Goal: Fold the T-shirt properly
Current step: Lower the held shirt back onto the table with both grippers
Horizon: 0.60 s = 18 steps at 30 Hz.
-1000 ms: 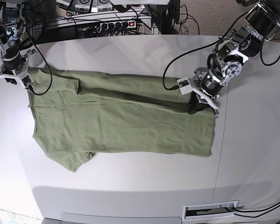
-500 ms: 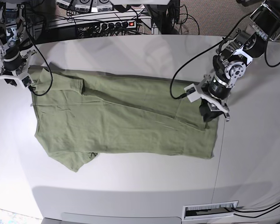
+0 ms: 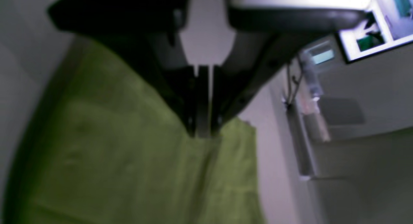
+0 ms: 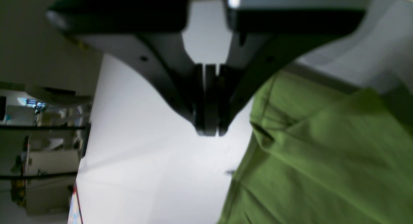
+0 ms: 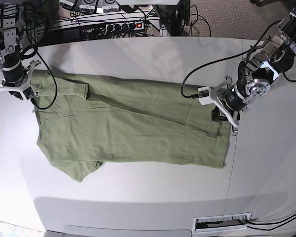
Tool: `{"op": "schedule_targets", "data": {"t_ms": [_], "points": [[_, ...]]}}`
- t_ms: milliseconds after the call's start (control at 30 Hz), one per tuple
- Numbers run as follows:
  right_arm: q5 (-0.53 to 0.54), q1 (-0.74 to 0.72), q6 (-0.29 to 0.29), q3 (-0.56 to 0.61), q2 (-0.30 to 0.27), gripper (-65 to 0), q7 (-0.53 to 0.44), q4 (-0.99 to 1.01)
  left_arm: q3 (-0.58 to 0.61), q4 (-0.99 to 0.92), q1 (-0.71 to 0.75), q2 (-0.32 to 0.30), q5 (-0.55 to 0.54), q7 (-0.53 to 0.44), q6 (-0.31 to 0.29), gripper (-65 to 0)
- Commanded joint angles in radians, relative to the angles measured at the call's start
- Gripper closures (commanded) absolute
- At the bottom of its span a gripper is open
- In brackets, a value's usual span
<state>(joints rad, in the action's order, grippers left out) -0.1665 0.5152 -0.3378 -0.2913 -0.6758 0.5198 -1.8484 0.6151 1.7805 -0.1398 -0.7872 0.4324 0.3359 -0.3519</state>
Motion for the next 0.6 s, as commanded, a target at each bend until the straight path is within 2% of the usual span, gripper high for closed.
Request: {"op": "schedule_targets", "data": {"t_ms": [0, 100, 233, 333, 467, 567], "points": [[-0.006, -0.003, 0.014, -0.009, -0.022, 0.0, -0.008, -0.011, -0.009, 0.006, -0.032, -0.014, -0.003, -0.016, -0.008, 0.0], [-0.008, -0.003, 0.013, -0.009, -0.022, 0.0, -0.007, -0.011, -0.009, -0.03, -0.062, -0.014, -0.018, -0.05, -0.084, 0.0], [-0.018, -0.006, 0.011, -0.008, -0.022, 0.0, -0.027, -0.011, -0.009, -0.064, -0.082, -0.014, -0.023, -0.064, -0.127, 0.0], [-0.045, -0.029, -0.048, 0.014, -0.023, 0.0, -0.014, -0.01, -0.008, -0.088, -0.088, -0.014, -0.039, -0.068, -0.189, 0.0], [-0.053, -0.069, -0.055, 0.082, -0.023, 0.0, -0.006, -0.008, -0.008, -0.115, -0.095, -0.014, -0.043, -0.075, -0.2, 0.0], [-0.106, -0.114, -0.055, 0.142, -0.023, 0.0, 0.011, 0.018, -0.008, -0.131, -0.096, -0.014, -0.052, -0.086, -0.248, 0.0]]}}
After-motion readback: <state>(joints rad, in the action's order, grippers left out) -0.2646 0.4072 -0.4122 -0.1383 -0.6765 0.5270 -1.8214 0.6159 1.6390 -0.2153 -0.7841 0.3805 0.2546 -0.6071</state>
